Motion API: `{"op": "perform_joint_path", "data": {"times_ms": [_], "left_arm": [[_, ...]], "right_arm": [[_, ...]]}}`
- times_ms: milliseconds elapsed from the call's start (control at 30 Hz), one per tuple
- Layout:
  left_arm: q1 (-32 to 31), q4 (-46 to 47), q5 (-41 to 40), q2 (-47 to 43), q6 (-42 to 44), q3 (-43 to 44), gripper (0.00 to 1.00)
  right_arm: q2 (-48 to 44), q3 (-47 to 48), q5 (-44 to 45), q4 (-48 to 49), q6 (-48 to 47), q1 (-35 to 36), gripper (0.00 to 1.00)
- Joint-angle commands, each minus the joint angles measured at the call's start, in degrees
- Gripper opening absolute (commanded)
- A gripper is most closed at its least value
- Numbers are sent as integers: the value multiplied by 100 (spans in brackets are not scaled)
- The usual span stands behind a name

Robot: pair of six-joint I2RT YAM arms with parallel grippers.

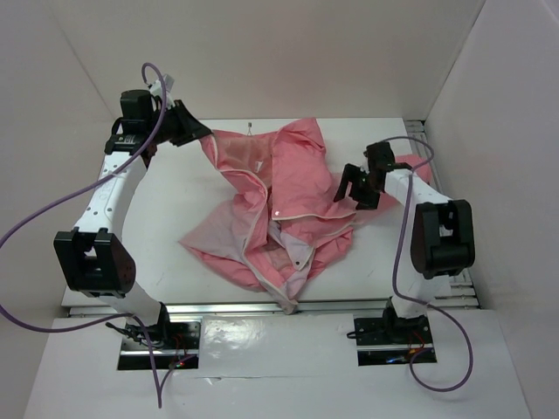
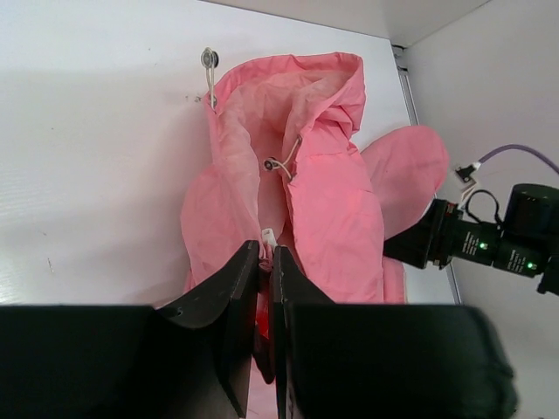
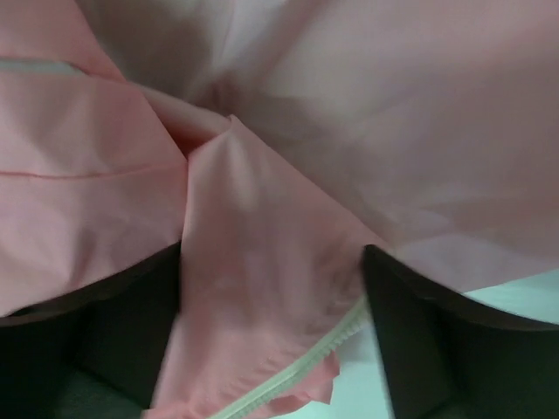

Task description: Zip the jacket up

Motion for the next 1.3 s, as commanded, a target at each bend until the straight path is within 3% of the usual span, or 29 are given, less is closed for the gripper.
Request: {"op": "perform_joint_path", "data": {"times_ms": [0, 33, 67, 167, 333, 500, 633, 667, 733, 800, 867, 933, 1033, 1067, 1133, 1200, 1267], "left_arm": [[-10, 288, 146, -218, -46, 7, 0], [-10, 288, 146, -166, -46, 7, 0], [-10, 288, 146, -166, -46, 7, 0], [-10, 218, 146, -166, -46, 59, 0], [-10, 165, 93, -166, 6, 59, 0], [-10, 104, 32, -166, 59, 182, 0], [-10, 104, 32, -166, 59, 182, 0], [-10, 156, 32, -166, 7, 182, 0], [-10, 209, 32, -166, 6, 121, 0], [-10, 209, 32, -166, 6, 60, 0], [-10, 209, 32, -166, -46, 59, 0], [-10, 209, 32, -218, -46, 59, 0], [-63, 209, 32, -271, -46, 7, 0], [-63, 209, -20, -271, 6, 7, 0], [-63, 44, 40, -271, 76, 68, 0], [-63, -246, 110, -140, 252, 357, 0], [-63, -423, 111, -139, 331, 428, 0]], "right_arm": [[-269, -477, -877, 849, 323, -275, 80], [-400, -583, -1027, 902, 419, -275, 53], [-480, -636, -1028, 903, 420, -345, 35], [-893, -567, -423, 167, 420, -398, 0], [-2077, -514, 138, -1081, 437, -398, 0], [-3054, -478, 536, -2365, 1298, -268, 0], [-3915, -1302, 519, -2175, 1983, 102, 3], [-4265, -1627, 101, -1921, 2089, 216, 27], [-4479, -2498, -149, -1437, 2441, 653, 55], [-4375, -2483, 217, -1574, 2364, 875, 72], [-4147, -1791, 762, -2073, 2153, 1025, 78], [-3813, -1211, 1361, -2243, 1688, 1025, 78], [-3435, -296, 1363, -2016, 941, 1271, 71], [-3312, 2, 1171, -1711, 704, 1576, 66], [-2768, 363, 1001, -1628, 404, 2103, 66], [-2189, 1013, 1857, -1838, 333, 3189, 68], [-1845, 1592, 2493, -2049, 219, 3817, 71]]}}
